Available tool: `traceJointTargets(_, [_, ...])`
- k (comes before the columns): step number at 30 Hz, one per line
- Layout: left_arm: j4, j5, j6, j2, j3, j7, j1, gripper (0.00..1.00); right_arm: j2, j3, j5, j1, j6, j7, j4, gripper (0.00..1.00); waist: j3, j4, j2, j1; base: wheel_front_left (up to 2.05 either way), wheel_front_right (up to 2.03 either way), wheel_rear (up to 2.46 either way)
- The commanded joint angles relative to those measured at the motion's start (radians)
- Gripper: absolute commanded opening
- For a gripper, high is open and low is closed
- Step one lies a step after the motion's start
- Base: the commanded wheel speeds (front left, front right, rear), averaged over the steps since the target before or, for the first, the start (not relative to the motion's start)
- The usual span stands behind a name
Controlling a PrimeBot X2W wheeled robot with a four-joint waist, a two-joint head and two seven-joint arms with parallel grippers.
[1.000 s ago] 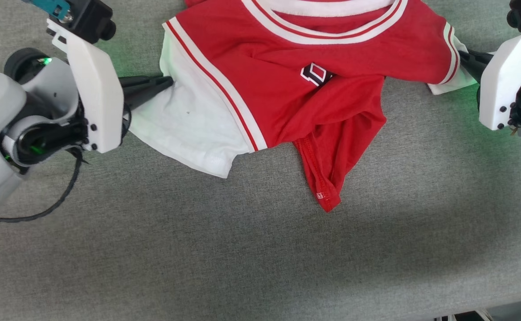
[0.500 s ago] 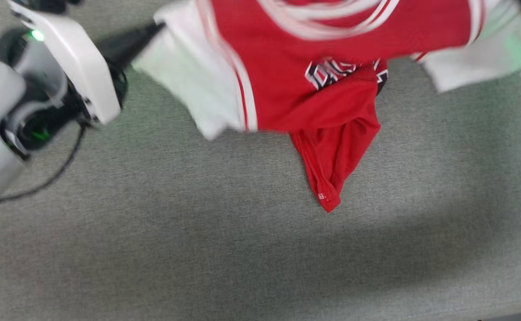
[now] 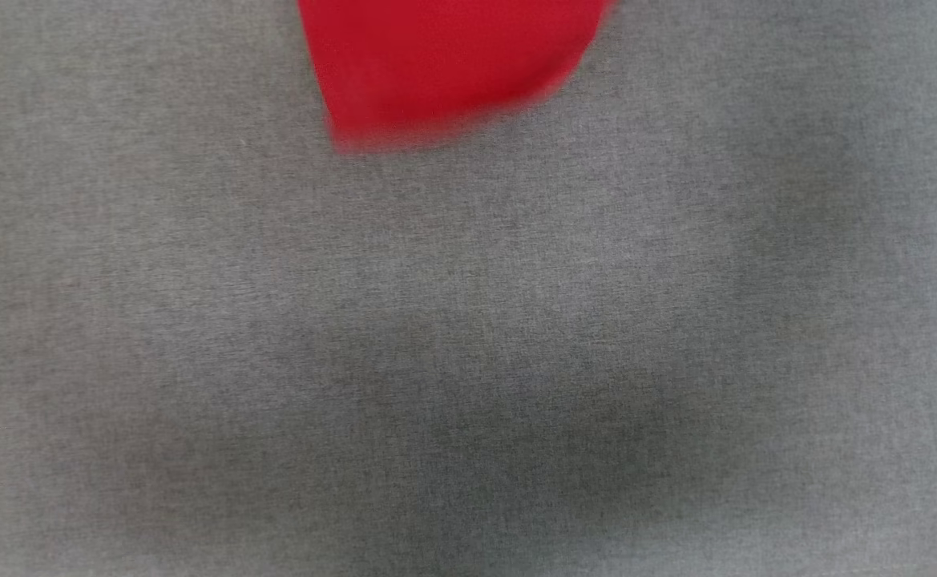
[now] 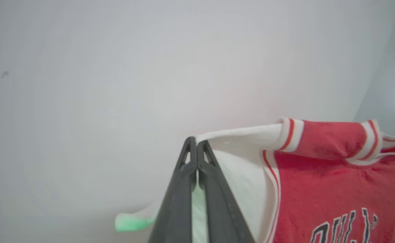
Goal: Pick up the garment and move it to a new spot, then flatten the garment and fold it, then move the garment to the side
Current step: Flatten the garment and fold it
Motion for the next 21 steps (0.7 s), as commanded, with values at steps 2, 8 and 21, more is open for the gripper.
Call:
traceJointTargets(2, [0.065, -0.007, 0.003, -0.033, 0.054, -0.021, -0.070, 0.00, 0.014, -0.043, -0.059, -0.078, -0.005, -0.060, 0.053, 0.00, -0.014, 0.010, 0.0000, -0.0001, 0.00, 0.00, 0.00])
traceJointTargets(8, [0.078, 0.025, 0.003, -0.056, 0.090, -0.030, -0.052, 0.00, 0.050, -0.031, -0.133, -0.132, -0.005, -0.120, 0.183, 0.00, -0.063, 0.028, 0.0000, -0.0001, 0.00, 0.00, 0.00])
traceJointTargets(21, [-0.297, -0.105, 0.003, 0.091, 0.109, -0.030, 0.694, 0.00, -0.054, 0.332, 0.130, 0.367, -0.004, -0.014, 0.115, 0.00, -0.166, 0.040, 0.0000, -0.0001, 0.00, 0.00, 0.00])
